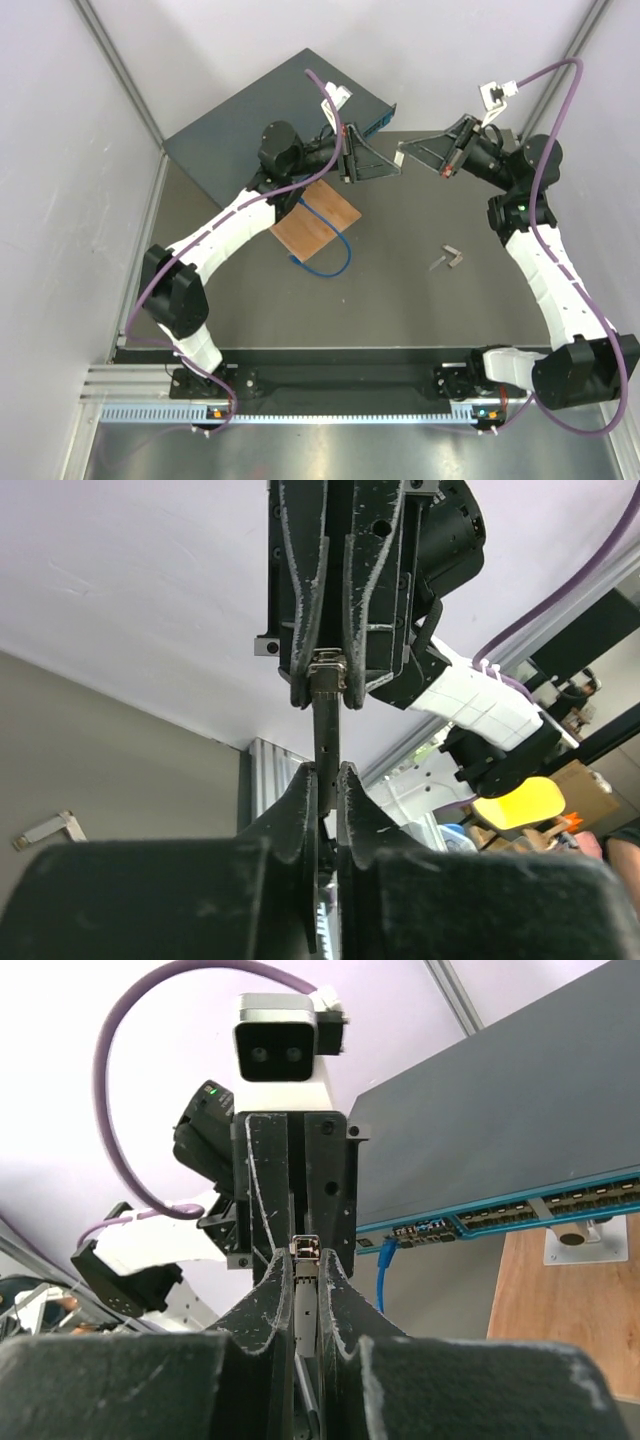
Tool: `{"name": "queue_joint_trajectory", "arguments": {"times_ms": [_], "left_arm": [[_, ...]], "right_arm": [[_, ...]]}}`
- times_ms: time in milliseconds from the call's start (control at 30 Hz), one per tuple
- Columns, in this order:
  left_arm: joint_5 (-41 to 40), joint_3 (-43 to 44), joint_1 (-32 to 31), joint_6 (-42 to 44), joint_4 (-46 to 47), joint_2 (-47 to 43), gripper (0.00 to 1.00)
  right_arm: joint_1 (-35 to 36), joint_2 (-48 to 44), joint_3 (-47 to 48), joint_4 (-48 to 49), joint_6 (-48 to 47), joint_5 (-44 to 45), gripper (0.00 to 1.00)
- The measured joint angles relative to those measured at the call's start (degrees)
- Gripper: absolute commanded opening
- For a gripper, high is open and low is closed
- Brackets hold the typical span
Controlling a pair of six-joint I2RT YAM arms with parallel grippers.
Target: Insert the plug into the switch port
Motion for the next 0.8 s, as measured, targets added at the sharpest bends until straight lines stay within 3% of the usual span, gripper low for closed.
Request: {"name": "queue_joint_trajectory", "arguments": {"times_ms": [133,267,400,500,633,800], "left_arm": [[0.15,-0.13,-0.07,-0.22,0.66,0.0,0.0],[0.39,-1.81,-0.07,-0.15,-0.9,-0.37,0.0],[1.22,-4.7,-0.07,3.39,-8.94,-2.45,0.0],[2.67,-5.09,-0.07,6.73,-17.66,-4.11,0.0],[6.05,-5.35,-0.11,10.32,-27.76,-5.99,0.0],[10.34,-5.66,-1.38,16.72,-41.31,-6.69,0.0]], "right_arm": [[-0.02,0.0,-0.15,-0.76,-0.5,-0.37,0.58],[-1.51,0.0,2.47,-10.62,-9.75,-3.52,0.84],[-5.64,-1.03,6.14,-21.38,-22.77,-6.19,0.96],[-7.39,-1.79,13.14,-38.07,-40.13,-6.69,0.98],[-6.38,-2.47,24.48,-60.76,-70.44,-5.42,0.82],[1.18,-4.61,29.66,-82.86,-102.36,0.04,0.81]]}}
